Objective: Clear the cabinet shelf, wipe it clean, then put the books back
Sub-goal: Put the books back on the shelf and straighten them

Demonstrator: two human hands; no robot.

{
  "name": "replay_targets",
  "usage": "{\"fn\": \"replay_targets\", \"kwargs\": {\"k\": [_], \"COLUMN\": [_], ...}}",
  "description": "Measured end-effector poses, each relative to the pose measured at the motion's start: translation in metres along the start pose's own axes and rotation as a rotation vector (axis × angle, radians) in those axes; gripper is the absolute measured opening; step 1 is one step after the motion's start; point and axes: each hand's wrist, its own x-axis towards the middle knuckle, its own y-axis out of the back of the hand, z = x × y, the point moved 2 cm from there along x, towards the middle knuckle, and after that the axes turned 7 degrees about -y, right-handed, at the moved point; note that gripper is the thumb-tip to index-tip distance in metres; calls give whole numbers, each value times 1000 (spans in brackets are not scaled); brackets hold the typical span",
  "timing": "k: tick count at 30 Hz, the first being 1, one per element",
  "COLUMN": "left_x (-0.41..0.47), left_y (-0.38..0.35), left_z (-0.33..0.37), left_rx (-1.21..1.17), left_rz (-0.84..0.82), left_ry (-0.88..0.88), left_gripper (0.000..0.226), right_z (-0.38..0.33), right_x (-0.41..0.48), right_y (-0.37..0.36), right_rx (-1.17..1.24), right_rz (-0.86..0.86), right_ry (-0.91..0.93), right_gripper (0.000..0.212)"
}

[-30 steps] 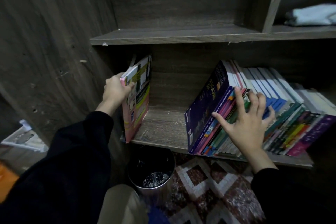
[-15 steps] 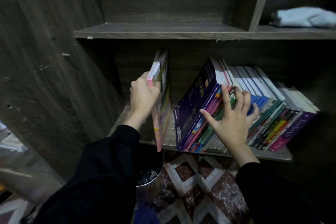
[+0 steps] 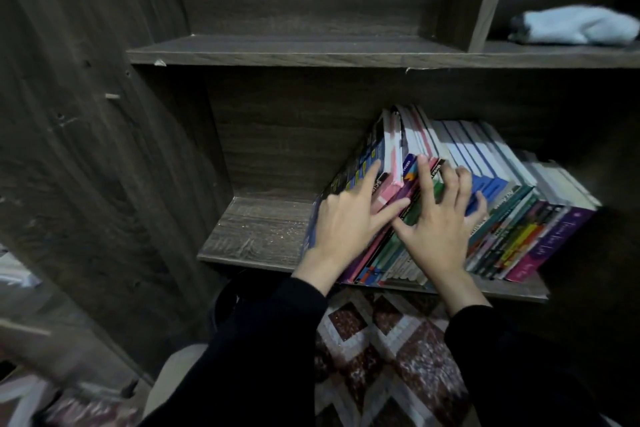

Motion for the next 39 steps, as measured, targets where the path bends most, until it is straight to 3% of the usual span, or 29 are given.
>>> {"fn": "replay_targets", "kwargs": {"k": [2,6,10,24,32,39], "left_x": [-17,-48,-57,-24,-41,-83], "left_y": [-5,-32,-41,-42,-47,-48], "left_z": [-11,-49,-77,-81,-74,-92], "left_rx": [-127,-392,-497,-346,-206,-375], "left_rz": [20,-156,-260,-308,-247,-200], "left_ry": [-16,26,109,248,200,263], "left_gripper": [79,80,88,99,75,52], "right_z": [0,2,2,-1,-18,-35], "right_x": [0,1,2,0,-25,-77], "right_y": [-1,-5,-6,-5,-8,-30], "right_rx": [-3,16,20,43,59,123], "right_rz": [-5,-14,-14,25,49,-89], "right_ry": [4,-4,-7,-22,-87,-88], "right_gripper": [86,87,86,85,85,79]}}
